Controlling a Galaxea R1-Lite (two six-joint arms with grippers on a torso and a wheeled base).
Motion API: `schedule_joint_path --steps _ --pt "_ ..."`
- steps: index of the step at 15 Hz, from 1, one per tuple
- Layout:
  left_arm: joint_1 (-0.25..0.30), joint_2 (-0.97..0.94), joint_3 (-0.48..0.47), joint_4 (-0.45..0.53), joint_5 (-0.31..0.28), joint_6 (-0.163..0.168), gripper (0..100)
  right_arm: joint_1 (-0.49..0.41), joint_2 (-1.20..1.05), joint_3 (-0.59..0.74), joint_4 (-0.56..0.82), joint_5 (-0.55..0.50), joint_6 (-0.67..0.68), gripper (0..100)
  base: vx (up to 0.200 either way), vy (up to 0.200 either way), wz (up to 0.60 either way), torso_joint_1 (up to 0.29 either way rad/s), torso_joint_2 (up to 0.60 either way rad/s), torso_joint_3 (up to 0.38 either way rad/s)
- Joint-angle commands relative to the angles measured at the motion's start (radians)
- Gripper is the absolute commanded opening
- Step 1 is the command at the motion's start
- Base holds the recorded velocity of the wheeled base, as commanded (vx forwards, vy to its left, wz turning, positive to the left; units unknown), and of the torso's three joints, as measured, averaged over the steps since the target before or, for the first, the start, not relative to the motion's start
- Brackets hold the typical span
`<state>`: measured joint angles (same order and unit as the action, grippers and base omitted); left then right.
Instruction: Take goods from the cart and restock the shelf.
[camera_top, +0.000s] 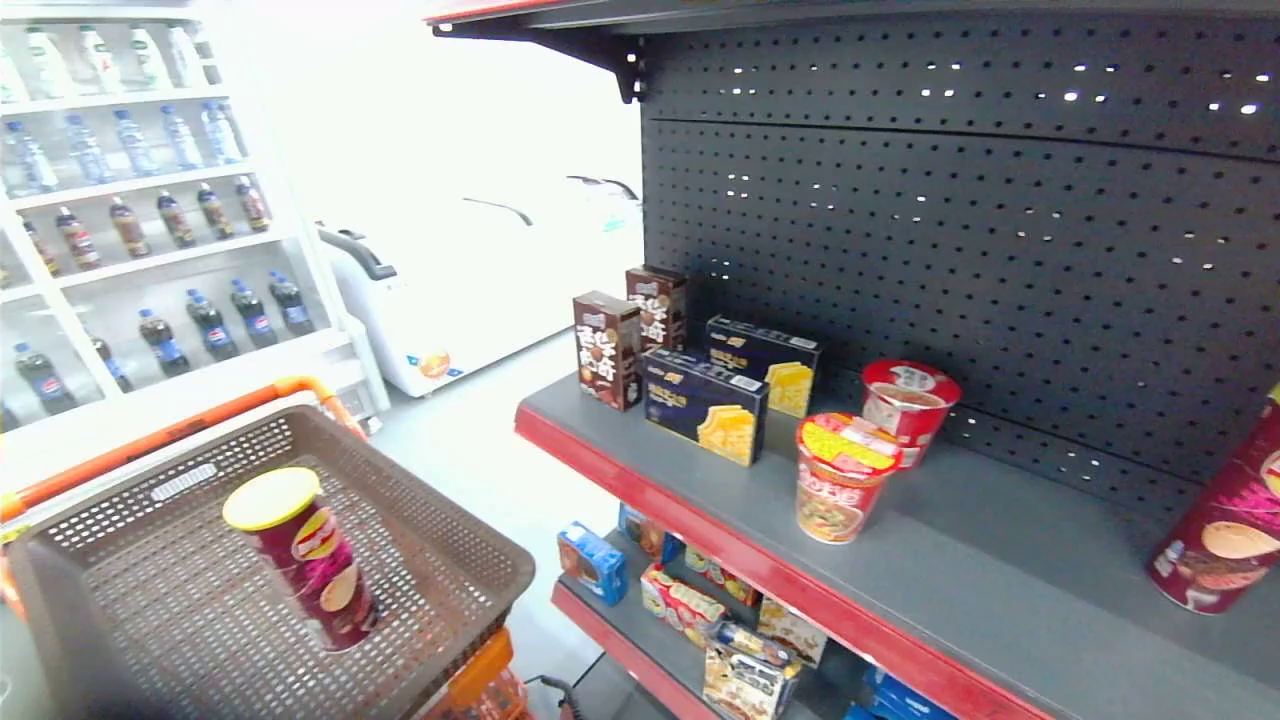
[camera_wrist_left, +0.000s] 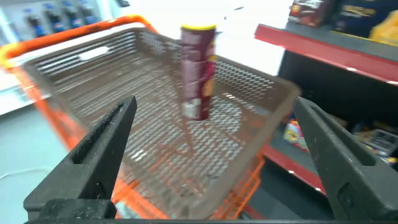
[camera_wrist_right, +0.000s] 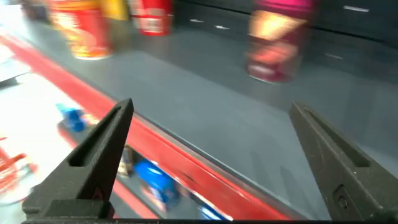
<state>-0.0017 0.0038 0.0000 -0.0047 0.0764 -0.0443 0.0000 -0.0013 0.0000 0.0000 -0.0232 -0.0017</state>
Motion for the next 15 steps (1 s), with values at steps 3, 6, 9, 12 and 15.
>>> schedule_joint_path --steps 3,6,9,12,15 --pt "0.0 0.001 0.0 0.0 0.0 0.0 100 0.0 0.001 0.0 0.0 0.0 0.0 100 0.0 0.0 0.6 0.005 0.0 0.005" --pt "0.0 0.001 0.0 -0.001 0.0 0.0 100 0.0 0.001 0.0 0.0 0.0 0.002 100 0.0 0.0 0.0 0.0 0.0 0.0" --pt "0.0 0.001 0.0 -0.001 0.0 0.0 100 0.0 0.001 0.0 0.0 0.0 0.002 100 0.0 0.0 0.0 0.0 0.0 0.0" --pt "-0.003 0.01 -0.002 0.005 -0.01 0.014 100 0.0 0.001 0.0 0.0 0.0 0.002 100 0.0 0.0 0.0 0.0 0.0 0.0" --pt "0.017 0.099 -0.147 0.011 -0.044 0.113 100 0.0 0.001 0.0 0.0 0.0 0.002 100 0.0 0.0 0.0 0.0 0.0 0.0"
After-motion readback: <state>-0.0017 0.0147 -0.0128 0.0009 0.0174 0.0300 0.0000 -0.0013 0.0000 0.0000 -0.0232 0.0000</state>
